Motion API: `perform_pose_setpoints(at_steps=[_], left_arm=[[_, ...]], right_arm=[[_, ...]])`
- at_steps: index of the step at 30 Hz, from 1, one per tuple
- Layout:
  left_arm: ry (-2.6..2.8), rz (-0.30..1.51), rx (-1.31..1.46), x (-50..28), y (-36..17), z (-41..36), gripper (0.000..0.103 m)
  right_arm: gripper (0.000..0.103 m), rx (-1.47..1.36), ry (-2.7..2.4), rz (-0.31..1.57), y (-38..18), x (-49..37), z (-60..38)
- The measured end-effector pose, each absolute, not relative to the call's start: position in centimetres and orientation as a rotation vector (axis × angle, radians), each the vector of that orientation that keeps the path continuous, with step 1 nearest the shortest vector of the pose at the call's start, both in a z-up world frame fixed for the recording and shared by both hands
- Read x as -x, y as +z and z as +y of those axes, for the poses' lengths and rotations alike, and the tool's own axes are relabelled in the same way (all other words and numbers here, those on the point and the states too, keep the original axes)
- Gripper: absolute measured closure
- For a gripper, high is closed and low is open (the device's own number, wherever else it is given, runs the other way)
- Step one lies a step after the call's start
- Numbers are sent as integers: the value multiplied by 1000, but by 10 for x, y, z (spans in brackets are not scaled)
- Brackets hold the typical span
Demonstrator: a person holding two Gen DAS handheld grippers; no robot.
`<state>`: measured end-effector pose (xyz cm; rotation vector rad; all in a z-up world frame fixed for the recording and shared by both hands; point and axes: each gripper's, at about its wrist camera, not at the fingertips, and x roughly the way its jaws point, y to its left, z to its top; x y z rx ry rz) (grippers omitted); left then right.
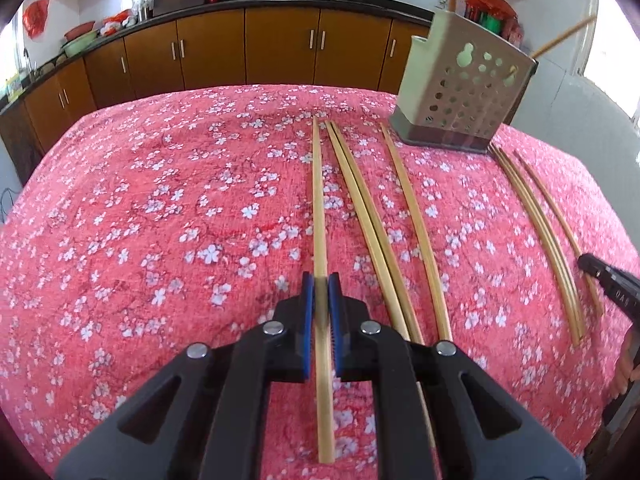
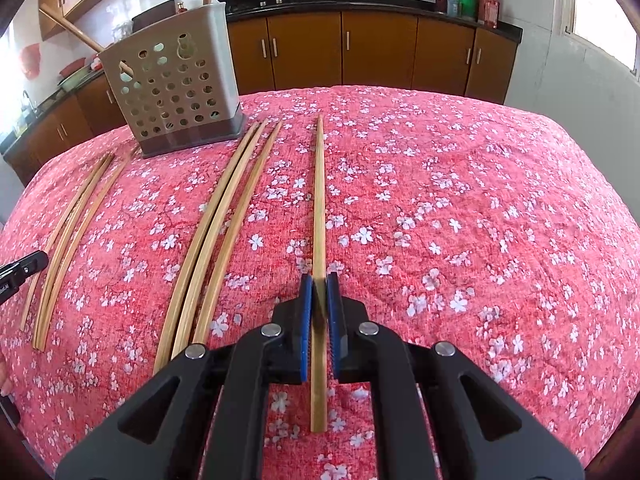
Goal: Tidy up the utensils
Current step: 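Raise the right gripper's chopstick upright into the holder while the left gripper inserts its own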
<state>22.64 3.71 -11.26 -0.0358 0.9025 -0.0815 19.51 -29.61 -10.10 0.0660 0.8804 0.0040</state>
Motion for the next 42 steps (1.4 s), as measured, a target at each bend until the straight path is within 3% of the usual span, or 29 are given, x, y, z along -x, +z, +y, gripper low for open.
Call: perform_pose_setpoints(at_steps=[13,24,32,42], left_arm=[[-76,898,14,-221,-103,40,94],[-114,670,94,-215,-3,53,95],[-169,583,86,-211,48,52,95],[-339,513,5,-211,130,12,95]], right_arm=[[95,-79,15,847,-88,-189,-298],[95,-97,7,585,-4,-172,-308],[95,-131,50,467,44,-170,-312],[95,-171,232,271,144,-170,-291]])
